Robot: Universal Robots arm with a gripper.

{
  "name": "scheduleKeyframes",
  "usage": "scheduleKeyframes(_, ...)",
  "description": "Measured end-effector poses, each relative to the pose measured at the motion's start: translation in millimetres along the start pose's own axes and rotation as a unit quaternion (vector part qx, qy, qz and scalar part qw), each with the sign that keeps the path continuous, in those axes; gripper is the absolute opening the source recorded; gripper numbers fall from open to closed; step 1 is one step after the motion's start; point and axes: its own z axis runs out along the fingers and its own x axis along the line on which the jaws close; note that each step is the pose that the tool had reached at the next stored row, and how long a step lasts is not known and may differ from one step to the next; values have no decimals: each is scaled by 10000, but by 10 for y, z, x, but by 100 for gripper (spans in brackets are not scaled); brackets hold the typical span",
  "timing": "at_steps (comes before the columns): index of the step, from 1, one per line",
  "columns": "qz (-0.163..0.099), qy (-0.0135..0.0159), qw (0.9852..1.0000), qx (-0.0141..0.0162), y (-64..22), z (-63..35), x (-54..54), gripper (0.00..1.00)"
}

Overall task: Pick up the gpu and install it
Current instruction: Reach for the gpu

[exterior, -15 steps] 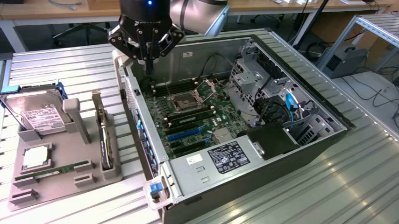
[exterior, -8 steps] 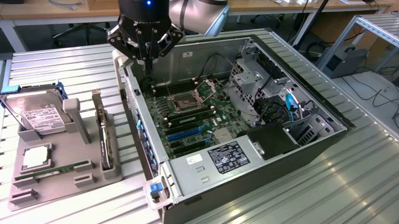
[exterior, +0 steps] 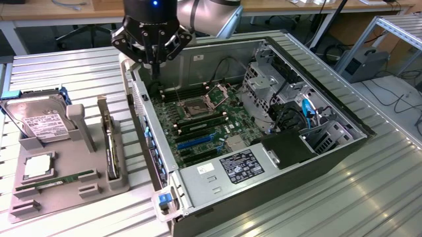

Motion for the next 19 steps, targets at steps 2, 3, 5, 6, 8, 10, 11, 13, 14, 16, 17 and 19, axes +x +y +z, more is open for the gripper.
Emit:
scheduleKeyframes(2, 0, 0, 10000, 0, -1, 0, 8, 11)
scheduleKeyframes(3, 0, 0, 10000, 0, -1, -1, 12, 11)
scheduleKeyframes(5, 0, 0, 10000, 0, -1, -1, 19, 11)
scheduleKeyframes(6, 0, 0, 10000, 0, -2, -1, 23, 11)
scheduleKeyframes(8, 0, 0, 10000, 0, -2, -1, 33, 11)
scheduleKeyframes(10, 0, 0, 10000, 0, -3, -1, 40, 11)
scheduleKeyframes(11, 0, 0, 10000, 0, -3, -1, 46, 11)
scheduleKeyframes(13, 0, 0, 10000, 0, -4, -2, 55, 11)
scheduleKeyframes(14, 0, 0, 10000, 0, -4, -2, 60, 11)
scheduleKeyframes(16, 0, 0, 10000, 0, -5, -2, 69, 11)
scheduleKeyframes(17, 0, 0, 10000, 0, -5, -2, 72, 11)
scheduleKeyframes(19, 0, 0, 10000, 0, -6, -2, 79, 11)
